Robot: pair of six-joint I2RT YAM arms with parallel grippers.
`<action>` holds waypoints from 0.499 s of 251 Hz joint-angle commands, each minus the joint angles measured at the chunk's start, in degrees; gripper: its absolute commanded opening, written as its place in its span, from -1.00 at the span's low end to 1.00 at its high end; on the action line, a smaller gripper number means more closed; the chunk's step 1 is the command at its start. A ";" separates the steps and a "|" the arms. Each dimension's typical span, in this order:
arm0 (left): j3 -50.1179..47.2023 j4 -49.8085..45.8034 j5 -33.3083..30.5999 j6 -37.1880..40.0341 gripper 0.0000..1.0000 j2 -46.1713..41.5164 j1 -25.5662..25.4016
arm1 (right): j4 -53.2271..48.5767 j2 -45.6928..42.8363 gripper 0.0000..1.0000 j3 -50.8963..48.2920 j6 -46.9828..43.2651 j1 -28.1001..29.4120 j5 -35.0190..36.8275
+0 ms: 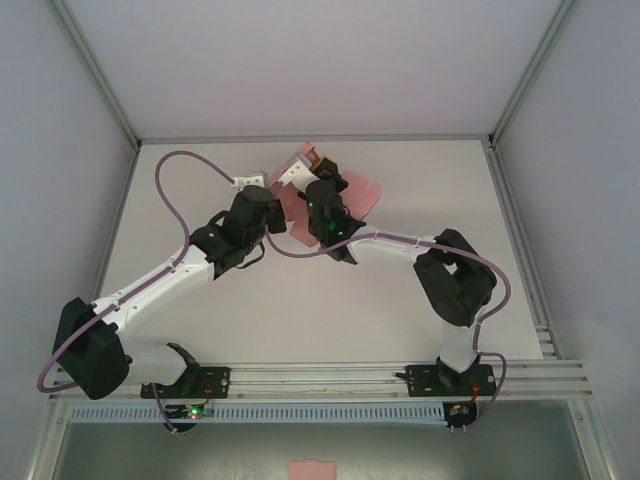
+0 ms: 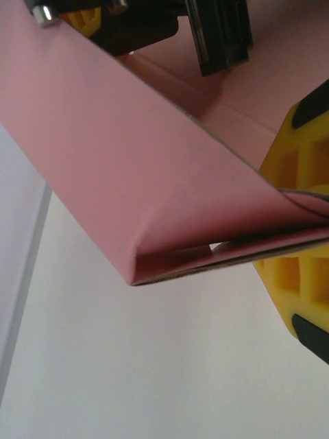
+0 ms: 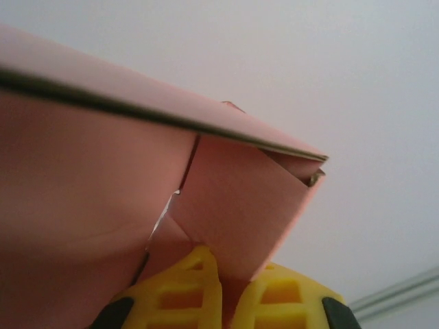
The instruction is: Assemble paper box
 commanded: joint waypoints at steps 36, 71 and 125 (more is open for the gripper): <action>0.78 -4.12 1.98 0.50 -1.00 -5.81 -1.45 | -1.03 2.65 -1.00 2.07 -3.67 -7.42 20.95; 0.63 -4.45 2.09 0.05 -1.00 -5.20 -1.39 | -5.24 1.72 -1.00 2.48 2.92 -8.30 20.03; 0.99 -3.11 1.68 -0.27 -1.00 -3.33 -1.38 | -27.07 -7.54 -0.43 -0.08 25.95 -7.69 -5.08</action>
